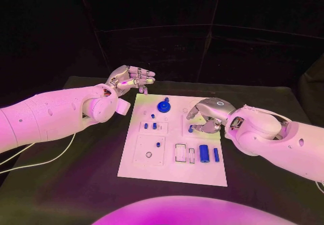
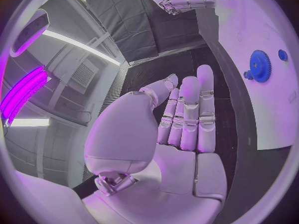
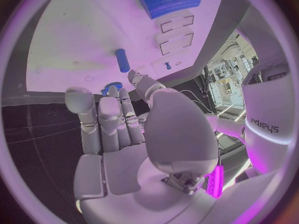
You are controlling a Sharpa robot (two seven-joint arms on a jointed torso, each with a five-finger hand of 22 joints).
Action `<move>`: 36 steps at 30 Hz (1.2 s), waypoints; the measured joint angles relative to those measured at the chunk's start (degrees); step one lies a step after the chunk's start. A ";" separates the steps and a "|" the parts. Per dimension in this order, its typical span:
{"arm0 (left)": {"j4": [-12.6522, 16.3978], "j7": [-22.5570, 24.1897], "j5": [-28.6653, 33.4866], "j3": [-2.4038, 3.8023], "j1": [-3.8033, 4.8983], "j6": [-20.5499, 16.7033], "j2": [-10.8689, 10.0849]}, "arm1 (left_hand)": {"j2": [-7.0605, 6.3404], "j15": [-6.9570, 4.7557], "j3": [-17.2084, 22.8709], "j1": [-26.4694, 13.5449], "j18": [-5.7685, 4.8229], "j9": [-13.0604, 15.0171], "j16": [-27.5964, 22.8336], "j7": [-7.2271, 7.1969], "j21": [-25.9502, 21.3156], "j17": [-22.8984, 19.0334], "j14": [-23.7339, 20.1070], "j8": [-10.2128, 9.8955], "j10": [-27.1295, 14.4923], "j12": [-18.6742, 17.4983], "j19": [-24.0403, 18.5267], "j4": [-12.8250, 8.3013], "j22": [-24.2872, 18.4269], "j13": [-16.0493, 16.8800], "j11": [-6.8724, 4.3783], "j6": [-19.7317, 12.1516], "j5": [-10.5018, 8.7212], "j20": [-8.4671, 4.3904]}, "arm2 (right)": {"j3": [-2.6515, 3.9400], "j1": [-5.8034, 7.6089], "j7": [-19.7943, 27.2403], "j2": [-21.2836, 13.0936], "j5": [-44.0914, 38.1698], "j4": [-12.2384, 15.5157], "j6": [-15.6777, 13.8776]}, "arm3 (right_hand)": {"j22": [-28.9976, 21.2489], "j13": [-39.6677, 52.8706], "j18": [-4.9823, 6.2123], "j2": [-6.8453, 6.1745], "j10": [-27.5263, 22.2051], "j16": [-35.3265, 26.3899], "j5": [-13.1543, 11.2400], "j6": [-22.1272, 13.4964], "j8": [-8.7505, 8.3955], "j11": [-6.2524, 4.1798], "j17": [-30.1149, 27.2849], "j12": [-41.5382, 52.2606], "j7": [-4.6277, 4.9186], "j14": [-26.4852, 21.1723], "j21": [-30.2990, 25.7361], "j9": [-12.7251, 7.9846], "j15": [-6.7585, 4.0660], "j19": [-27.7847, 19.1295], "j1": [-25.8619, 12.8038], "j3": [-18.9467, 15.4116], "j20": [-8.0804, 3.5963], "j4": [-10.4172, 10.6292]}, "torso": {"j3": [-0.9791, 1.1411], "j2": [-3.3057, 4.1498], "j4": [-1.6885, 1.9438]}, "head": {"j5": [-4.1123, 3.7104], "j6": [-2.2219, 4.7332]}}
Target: Assemble the parts on the task board
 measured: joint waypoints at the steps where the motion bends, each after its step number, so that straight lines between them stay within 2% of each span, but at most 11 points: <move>1: 0.00 0.00 0.00 0.00 0.00 0.01 0.00 | 0.00 0.00 0.00 0.00 0.00 0.00 0.00 0.00 0.00 0.00 0.00 0.00 0.00 0.00 0.00 0.00 0.00 0.00 0.00 0.00 0.00 0.00 | 0.00 0.00 -0.15 0.06 0.00 -0.06 0.27 | 0.00 0.00 0.00 0.15 0.00 0.00 0.00 0.00 0.00 0.00 0.00 0.15 0.00 0.00 0.00 0.00 0.00 0.00 0.15 0.00 0.00 0.00 | -0.01 0.00 0.01 | -0.03 0.00; 16: -0.01 -0.04 0.00 0.00 -0.01 0.05 -0.07 | 0.00 0.00 0.00 0.00 0.00 0.00 0.00 0.00 0.00 0.01 0.00 0.00 0.00 0.00 0.00 0.00 0.00 0.01 0.00 0.00 0.00 0.00 | -0.03 0.04 -1.88 0.96 -0.04 -0.74 6.65 | 0.22 0.11 0.00 0.98 2.17 -0.31 0.00 0.00 0.00 -0.70 -0.84 2.72 0.00 0.00 -0.21 0.13 0.00 0.13 0.98 -0.73 -0.13 0.41 | -0.01 0.03 0.01 | 0.16 -0.46; 24: -0.11 -0.06 0.00 0.00 -0.01 0.08 -0.05 | 0.00 0.00 0.00 0.00 0.00 0.00 0.00 0.00 0.00 0.01 0.00 0.00 0.00 0.00 0.00 0.00 0.00 0.01 0.00 0.00 0.00 0.00 | -0.04 0.04 -1.92 1.56 -0.05 -0.75 8.28 | 1.03 0.11 0.00 1.48 3.64 -0.31 0.00 0.52 0.23 -0.91 -0.47 3.33 -0.53 0.21 -0.21 0.25 -0.21 0.43 1.48 -0.46 -0.43 0.68 | 0.01 0.03 -0.02 | 0.19 -0.55; 26: -0.12 -0.07 0.00 0.00 -0.01 0.08 -0.05 | 0.00 0.00 0.00 0.00 0.00 0.00 0.00 0.00 0.00 0.01 0.00 0.00 0.00 0.00 0.00 0.00 0.00 0.01 0.00 0.00 0.00 0.00 | -0.04 0.04 -1.91 1.77 -0.05 -0.84 8.49 | 1.21 0.11 0.00 1.66 3.98 -0.23 0.00 0.69 0.23 -1.07 -0.39 3.33 -0.34 0.21 0.02 0.26 -0.21 0.54 1.63 -0.21 -0.53 0.64 | 0.01 0.03 -0.03 | 0.19 -0.58; 28: -0.13 -0.07 0.00 0.00 -0.01 0.08 -0.05 | 0.00 0.00 0.00 0.00 0.00 0.00 0.00 0.00 0.00 0.01 0.00 0.00 0.00 0.00 -0.02 0.00 0.00 0.01 0.00 0.00 0.00 0.02 | -0.04 0.04 -1.91 1.89 -0.05 -0.95 8.69 | 1.45 0.11 0.00 2.34 4.38 0.00 -0.40 1.11 0.40 -1.01 -0.24 3.33 -0.53 0.00 0.06 0.29 -0.43 0.73 1.55 0.24 -0.73 0.82 | 0.01 0.03 -0.03 | 0.19 -0.68; 29: -0.13 -0.08 0.00 0.00 -0.01 0.08 -0.05 | 0.00 0.00 0.00 0.00 0.00 0.00 0.00 0.00 0.00 -0.04 0.00 0.00 0.00 0.00 -0.20 0.00 0.00 0.01 0.00 0.00 0.00 0.20 | -0.04 0.04 -1.91 1.91 -0.05 -1.01 8.77 | 1.65 0.11 0.00 2.58 4.87 0.21 -0.73 1.32 0.55 -1.14 -0.14 3.33 -0.33 0.00 0.29 0.35 -0.43 0.73 1.79 0.64 -0.73 0.86 | 0.01 0.03 -0.03 | 0.19 -0.75; 32: -0.13 -0.10 0.00 0.00 -0.01 0.10 -0.05 | 0.00 0.00 0.00 0.00 0.00 0.00 0.00 0.00 0.00 -0.09 0.00 0.00 0.00 0.00 -0.20 0.00 0.00 0.01 0.00 0.00 0.00 0.20 | -0.04 0.04 -1.99 1.98 -0.05 -1.17 8.94 | 1.89 0.11 0.00 2.86 5.33 0.36 -1.32 1.89 0.55 -1.20 -0.01 3.56 -0.37 0.00 0.46 0.38 -0.43 0.94 2.07 1.31 -0.93 0.96 | 0.01 0.03 -0.03 | 0.18 -0.85; 33: -0.13 -0.13 0.00 0.00 -0.01 0.13 -0.05 | 0.00 0.00 0.00 0.00 0.00 0.00 0.00 0.00 0.00 -0.09 0.00 0.00 0.00 0.00 -0.20 0.00 0.00 0.01 0.00 0.00 0.00 0.20 | -0.04 0.04 -2.06 2.09 -0.05 -1.29 9.05 | 2.14 0.11 0.00 3.47 5.89 0.69 -1.70 2.55 0.86 -1.30 0.19 3.56 -0.44 0.00 0.46 0.49 -0.43 0.96 2.25 1.88 -0.91 0.97 | 0.01 0.03 -0.03 | 0.18 -0.90; 36: -0.13 -0.20 0.00 0.00 0.00 0.19 -0.06 | 0.00 0.00 0.00 0.00 0.00 0.00 0.00 0.00 0.00 -0.09 0.00 0.00 0.00 0.00 -0.20 0.00 0.00 0.01 0.00 0.00 0.00 0.20 | -0.04 0.04 -2.24 2.37 -0.05 -1.45 9.31 | 2.56 0.10 0.00 3.83 6.73 0.91 -1.99 3.64 1.08 -1.33 0.44 3.56 -0.30 0.03 0.81 0.63 -0.46 1.36 2.16 2.63 -0.93 1.04 | 0.01 0.03 -0.03 | 0.18 -0.92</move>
